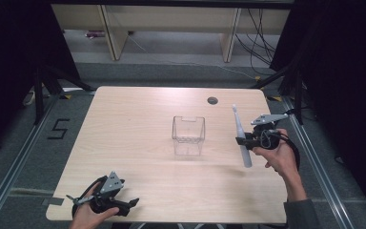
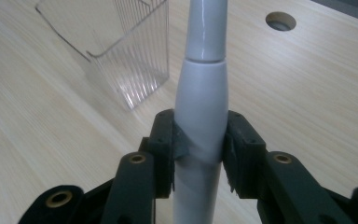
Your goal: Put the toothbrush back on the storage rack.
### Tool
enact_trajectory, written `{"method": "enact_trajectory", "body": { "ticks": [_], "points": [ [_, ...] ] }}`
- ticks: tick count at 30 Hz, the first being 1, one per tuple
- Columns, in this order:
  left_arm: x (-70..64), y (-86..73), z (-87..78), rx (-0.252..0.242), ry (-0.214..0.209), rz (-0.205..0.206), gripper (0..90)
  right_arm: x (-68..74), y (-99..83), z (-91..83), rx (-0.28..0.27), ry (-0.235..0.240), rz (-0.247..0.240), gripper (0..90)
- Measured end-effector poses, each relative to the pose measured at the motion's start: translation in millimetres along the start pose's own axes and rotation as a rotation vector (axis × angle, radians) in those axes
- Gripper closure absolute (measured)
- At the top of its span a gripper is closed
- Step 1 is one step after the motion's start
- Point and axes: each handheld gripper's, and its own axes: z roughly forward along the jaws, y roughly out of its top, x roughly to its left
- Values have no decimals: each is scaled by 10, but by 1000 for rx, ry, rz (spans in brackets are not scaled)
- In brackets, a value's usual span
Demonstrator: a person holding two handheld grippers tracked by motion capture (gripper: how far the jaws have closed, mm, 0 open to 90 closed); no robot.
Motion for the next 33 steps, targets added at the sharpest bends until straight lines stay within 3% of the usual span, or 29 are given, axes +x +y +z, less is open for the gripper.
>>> {"method": "enact_trajectory", "body": {
  "ticks": [3, 5, 6, 8, 10, 11, 12, 13, 15, 17, 20, 21, 22, 24, 25, 27, 28, 29, 33],
  "points": [
    [-2, -1, 3, 0, -5, -2, 147, 10, 20, 13, -30, 21, 35, 668],
    [2, -1, 2, 2, 1, 1, 147, 9, 48, 14, -45, 19, 26, 669],
    [4, -1, 2, 1, 0, 2, 147, 1, 52, 42, -77, 20, 13, 668],
    [5, -4, 4, -10, -6, -3, 147, 2, 98, 52, -117, 32, 32, 669],
    [13, -6, 6, -5, 3, -2, 147, -1, 106, 61, -129, 31, 34, 669],
    [13, -7, 6, -6, 3, -7, 147, -21, 123, 65, -127, 49, 31, 669],
    [13, -8, 7, -5, 4, -11, 147, -12, 126, 82, -138, 66, 63, 668],
    [10, -9, 7, -5, 4, -16, 147, -31, 136, 98, -145, 81, 53, 668],
    [14, -6, 2, -7, 5, -10, 147, -37, 150, 108, -161, 58, 61, 668],
    [15, -6, 4, -6, 3, -10, 147, -33, 167, 112, -172, 83, 80, 668],
    [14, -3, 0, 0, 2, -4, 147, -25, 193, 108, -184, 84, 93, 668],
    [8, -4, 0, -4, 4, -10, 147, -51, 202, 122, -202, 74, 56, 668],
    [15, -3, -16, 5, -6, 2, 147, -31, 220, 127, -213, 97, 93, 668],
    [13, -4, -10, 1, 0, -6, 147, -44, 231, 129, -218, 91, 81, 668],
    [13, -4, -4, -1, 6, -10, 147, -29, 237, 141, -230, 100, 108, 668],
    [15, 0, -14, 4, -6, 2, 147, -46, 251, 153, -245, 96, 81, 668],
    [10, -1, -3, -4, 0, -7, 147, -21, 261, 147, -240, 116, 116, 668],
    [12, -3, 5, -7, 2, -4, 147, -39, 273, 144, -239, 101, 90, 668],
    [11, -5, 2, -10, 4, -9, 147, -24, 312, 153, -248, 113, 94, 668]
  ]
}}
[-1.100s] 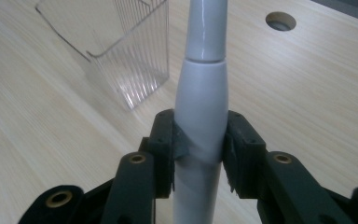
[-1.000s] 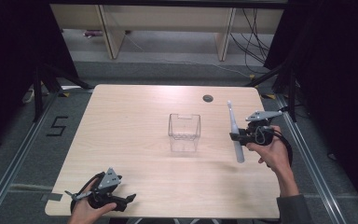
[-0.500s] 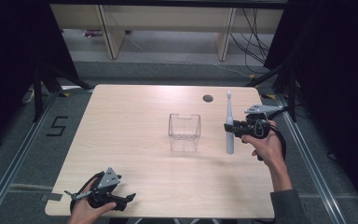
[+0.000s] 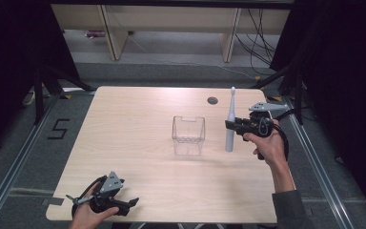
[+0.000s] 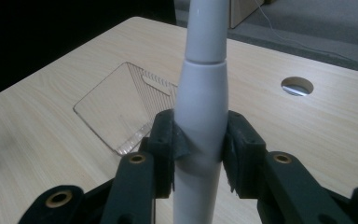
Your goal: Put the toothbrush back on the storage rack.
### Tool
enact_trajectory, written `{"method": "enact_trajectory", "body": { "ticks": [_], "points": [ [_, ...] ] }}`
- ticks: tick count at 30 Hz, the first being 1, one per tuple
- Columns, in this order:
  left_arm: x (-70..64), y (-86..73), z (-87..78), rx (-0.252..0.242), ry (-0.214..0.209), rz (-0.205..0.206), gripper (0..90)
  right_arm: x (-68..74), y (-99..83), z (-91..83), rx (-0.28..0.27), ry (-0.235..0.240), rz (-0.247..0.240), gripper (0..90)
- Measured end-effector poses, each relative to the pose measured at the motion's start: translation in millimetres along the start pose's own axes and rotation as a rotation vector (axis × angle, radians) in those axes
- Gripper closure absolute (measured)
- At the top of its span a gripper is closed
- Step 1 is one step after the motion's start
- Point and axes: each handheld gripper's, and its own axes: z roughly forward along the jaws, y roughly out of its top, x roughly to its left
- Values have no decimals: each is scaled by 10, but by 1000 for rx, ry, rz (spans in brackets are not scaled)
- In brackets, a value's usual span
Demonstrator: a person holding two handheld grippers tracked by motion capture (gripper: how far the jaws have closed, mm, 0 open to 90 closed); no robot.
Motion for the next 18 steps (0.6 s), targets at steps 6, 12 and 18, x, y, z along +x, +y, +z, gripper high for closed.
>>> {"method": "enact_trajectory", "body": {
  "ticks": [6, 12, 18],
  "points": [
    [1, 0, 2, 0, 0, 2, 147, 64, 86, 19, -16, 11, -34, 668],
    [5, 2, -12, 9, -10, 13, 147, 134, 166, 23, -27, 12, -48, 668],
    [4, 2, -14, 9, -12, 13, 147, 233, 252, 23, -20, 35, -55, 669]
  ]
}}
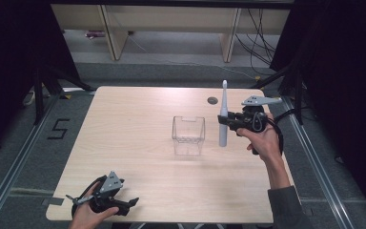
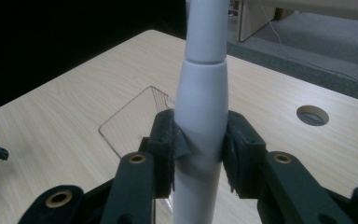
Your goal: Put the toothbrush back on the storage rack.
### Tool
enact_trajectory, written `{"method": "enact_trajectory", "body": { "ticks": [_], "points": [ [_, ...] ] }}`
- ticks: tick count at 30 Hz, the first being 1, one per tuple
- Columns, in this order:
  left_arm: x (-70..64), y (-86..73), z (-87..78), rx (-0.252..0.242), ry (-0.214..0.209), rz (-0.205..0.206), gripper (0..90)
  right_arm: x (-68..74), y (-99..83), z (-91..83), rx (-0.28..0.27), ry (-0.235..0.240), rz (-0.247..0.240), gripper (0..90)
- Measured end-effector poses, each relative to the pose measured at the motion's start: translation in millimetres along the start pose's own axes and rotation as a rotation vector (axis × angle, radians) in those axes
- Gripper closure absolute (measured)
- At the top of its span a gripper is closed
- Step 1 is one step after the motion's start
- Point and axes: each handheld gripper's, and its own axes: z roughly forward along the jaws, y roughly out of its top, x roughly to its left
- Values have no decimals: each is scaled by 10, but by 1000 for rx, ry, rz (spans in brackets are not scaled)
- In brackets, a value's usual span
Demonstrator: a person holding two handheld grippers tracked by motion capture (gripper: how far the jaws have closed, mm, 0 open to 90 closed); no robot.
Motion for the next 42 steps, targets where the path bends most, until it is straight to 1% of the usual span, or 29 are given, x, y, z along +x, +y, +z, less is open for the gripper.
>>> {"method": "enact_trajectory", "body": {
  "ticks": [2, 3, 4, 5, 6, 8, 11, 13, 14, 15, 16, 18, 19, 20, 22, 23, 24, 25, 26, 30, 31, 33, 34, 37, 38, 39, 40, 41, 42],
  "points": [
    [-2, 0, 3, -2, 3, -7, 147, 10, 30, 12, -16, -1, -16, 668],
    [-2, 1, 0, 3, 4, -7, 147, 12, 46, 6, -11, -8, -28, 669],
    [-2, 1, -1, 3, 4, -6, 147, 34, 61, 0, -3, -8, -9, 668],
    [-2, 2, -1, 3, 3, -6, 147, 39, 80, 12, -15, 2, -17, 668],
    [-2, 1, 4, -3, 11, -11, 147, 39, 80, 12, -15, 2, -17, 668],
    [-3, 2, 1, 0, 5, -10, 147, 53, 116, -3, -11, -7, -19, 669],
    [-4, 3, -3, 2, 2, -4, 147, 99, 206, 8, -34, 7, -37, 668],
    [-3, 4, -5, 2, 2, -3, 147, 117, 230, 13, -42, 8, -33, 669],
    [-2, 4, -4, 2, 3, -4, 147, 133, 260, 5, -36, 0, -46, 669],
    [-3, 2, 4, -3, 12, -10, 147, 148, 292, 15, -41, 6, -51, 669],
    [-3, 2, 2, -2, 9, -10, 147, 160, 318, 27, -48, 10, -66, 669],
    [-5, 2, 2, -5, 8, -12, 147, 207, 366, 47, -49, 18, -60, 669],
    [-2, 4, -5, 1, 1, -3, 147, 221, 387, 52, -43, 14, -65, 668],
    [0, 4, -2, -1, 11, -4, 147, 250, 405, 80, -48, 16, -58, 669],
    [-1, 3, -2, -2, 11, -4, 147, 262, 437, 113, -42, 23, -85, 668],
    [-1, 2, -4, -2, 10, -3, 147, 280, 460, 170, -39, 33, -86, 669],
    [0, 3, -6, -3, 11, -2, 147, 280, 460, 170, -39, 33, -86, 669],
    [0, 4, -8, -6, 10, -3, 147, 287, 465, 218, -44, 48, -80, 668],
    [-1, 4, -8, -8, 9, -4, 147, 300, 469, 239, -30, 52, -66, 669],
    [-5, 4, -5, -7, 8, -3, 147, 328, 481, 358, -20, 64, -74, 668],
    [-5, 6, -12, -3, 0, 4, 147, 345, 483, 375, -14, 68, -62, 669],
    [-7, 5, -12, -7, 1, 1, 147, 346, 498, 429, -25, 74, -79, 668],
    [-5, 6, -9, -8, 9, -2, 147, 359, 504, 435, -13, 79, -63, 669],
    [-6, 4, -8, -9, 7, 0, 147, 362, 505, 516, -14, 92, -57, 669],
    [-6, 5, -12, -2, -1, 4, 147, 358, 505, 536, -9, 93, -62, 668],
    [-13, 4, -4, -9, 2, -6, 147, 354, 498, 567, -1, 87, -73, 669],
    [-10, 5, -10, -5, 0, 2, 147, 353, 493, 589, 4, 93, -71, 669],
    [-10, 4, -7, -8, 7, 1, 147, 370, 484, 615, 12, 79, -56, 669],
    [-9, 5, -8, -9, 7, -1, 147, 355, 481, 637, 20, 76, -75, 669]
  ]
}}
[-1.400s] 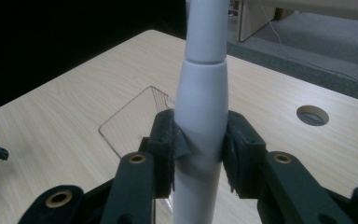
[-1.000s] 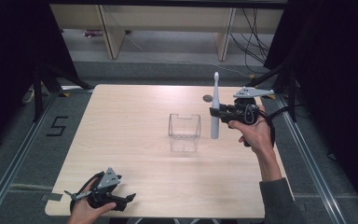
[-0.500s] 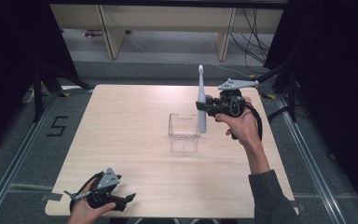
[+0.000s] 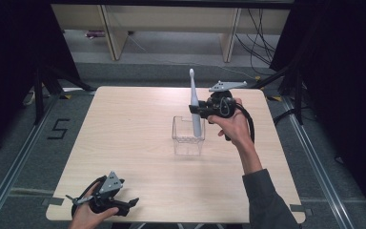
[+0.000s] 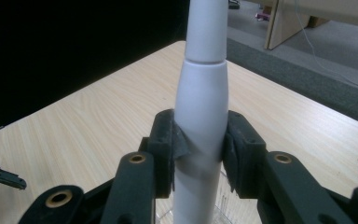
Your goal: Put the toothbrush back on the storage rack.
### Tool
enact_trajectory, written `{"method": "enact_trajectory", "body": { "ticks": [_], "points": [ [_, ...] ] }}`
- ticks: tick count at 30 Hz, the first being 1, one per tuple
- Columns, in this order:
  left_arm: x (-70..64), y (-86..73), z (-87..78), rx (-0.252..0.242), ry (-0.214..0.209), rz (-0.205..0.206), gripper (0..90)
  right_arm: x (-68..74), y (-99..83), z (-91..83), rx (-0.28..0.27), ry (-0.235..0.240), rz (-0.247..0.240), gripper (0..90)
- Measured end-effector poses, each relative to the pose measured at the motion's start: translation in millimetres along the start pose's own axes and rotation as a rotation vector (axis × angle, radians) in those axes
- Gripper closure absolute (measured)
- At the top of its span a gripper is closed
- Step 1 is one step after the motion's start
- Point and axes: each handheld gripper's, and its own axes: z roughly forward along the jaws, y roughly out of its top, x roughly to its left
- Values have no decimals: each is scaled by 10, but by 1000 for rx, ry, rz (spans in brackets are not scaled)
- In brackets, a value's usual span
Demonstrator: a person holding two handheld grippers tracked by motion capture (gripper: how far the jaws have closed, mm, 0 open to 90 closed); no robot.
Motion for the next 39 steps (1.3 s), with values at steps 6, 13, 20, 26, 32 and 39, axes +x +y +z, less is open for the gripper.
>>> {"method": "enact_trajectory", "body": {
  "ticks": [6, 13, 20, 26, 32, 39],
  "points": [
    [1, 0, -2, 0, 0, 3, 147, -28, -35, 155, 21, 8, 15, 668],
    [-1, 1, 0, 0, -2, 6, 147, -48, -65, 258, 63, -16, 14, 668],
    [-1, 1, 0, 0, 0, 4, 147, -69, -117, 372, 115, -29, -8, 668],
    [-2, -2, 4, 1, -2, 4, 147, -86, -227, 504, 152, -36, 14, 669],
    [4, 1, 0, 1, -3, 13, 147, -83, -303, 610, 207, -48, 7, 668],
    [4, 1, -1, 2, -3, 13, 147, -80, -366, 705, 257, -58, -22, 668]
  ]
}}
